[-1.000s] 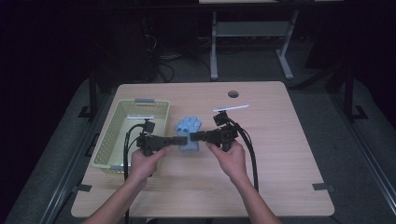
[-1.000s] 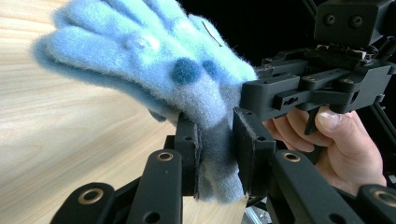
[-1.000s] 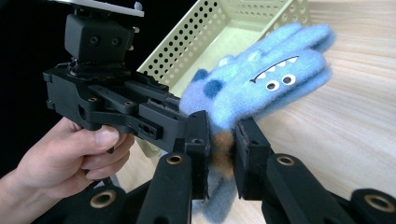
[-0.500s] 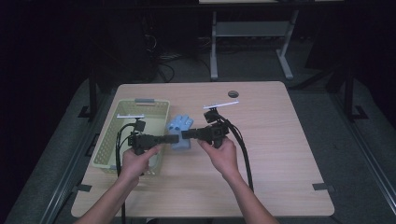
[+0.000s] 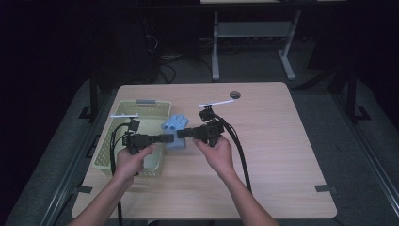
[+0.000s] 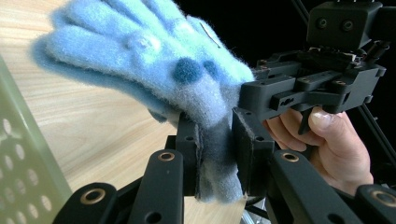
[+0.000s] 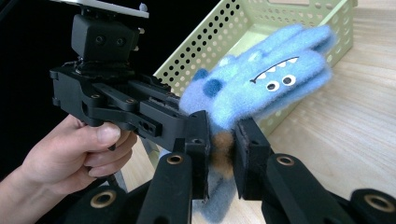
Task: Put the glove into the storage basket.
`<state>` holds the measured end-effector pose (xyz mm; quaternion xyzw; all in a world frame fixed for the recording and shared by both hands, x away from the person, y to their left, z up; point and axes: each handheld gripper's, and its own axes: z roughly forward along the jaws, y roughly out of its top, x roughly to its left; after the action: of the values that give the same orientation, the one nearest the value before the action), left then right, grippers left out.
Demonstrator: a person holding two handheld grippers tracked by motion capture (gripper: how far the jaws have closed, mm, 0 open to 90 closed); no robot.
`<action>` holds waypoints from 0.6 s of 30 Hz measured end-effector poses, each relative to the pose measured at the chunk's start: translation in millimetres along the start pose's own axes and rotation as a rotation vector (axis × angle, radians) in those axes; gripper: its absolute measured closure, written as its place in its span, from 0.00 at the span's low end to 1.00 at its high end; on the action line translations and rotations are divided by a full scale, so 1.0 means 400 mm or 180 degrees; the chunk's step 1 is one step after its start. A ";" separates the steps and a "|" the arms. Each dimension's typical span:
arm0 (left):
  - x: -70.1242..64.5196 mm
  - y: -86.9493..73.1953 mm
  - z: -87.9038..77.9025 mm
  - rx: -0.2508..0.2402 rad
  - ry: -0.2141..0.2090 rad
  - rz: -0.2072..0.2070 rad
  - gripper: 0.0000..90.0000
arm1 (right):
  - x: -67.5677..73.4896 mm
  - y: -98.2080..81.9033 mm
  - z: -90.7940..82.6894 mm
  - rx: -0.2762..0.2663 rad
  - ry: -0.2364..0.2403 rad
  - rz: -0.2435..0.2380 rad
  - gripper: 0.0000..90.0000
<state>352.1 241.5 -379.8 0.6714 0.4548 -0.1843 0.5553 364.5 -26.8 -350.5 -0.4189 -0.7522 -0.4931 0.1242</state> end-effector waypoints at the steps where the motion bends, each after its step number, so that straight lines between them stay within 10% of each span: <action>1: 0.002 0.001 -0.003 0.0001 0.0009 0.0017 0.81 | 0.000 0.001 0.002 -0.0009 0.0006 -0.0005 0.86; 18: 0.010 0.012 -0.041 0.0051 0.0016 0.0007 0.81 | 0.018 0.017 0.033 0.0023 0.0052 -0.0042 0.86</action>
<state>353.9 258.0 -374.6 0.6768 0.4541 -0.1857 0.5489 368.0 -10.9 -348.0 -0.4095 -0.7557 -0.4946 0.1287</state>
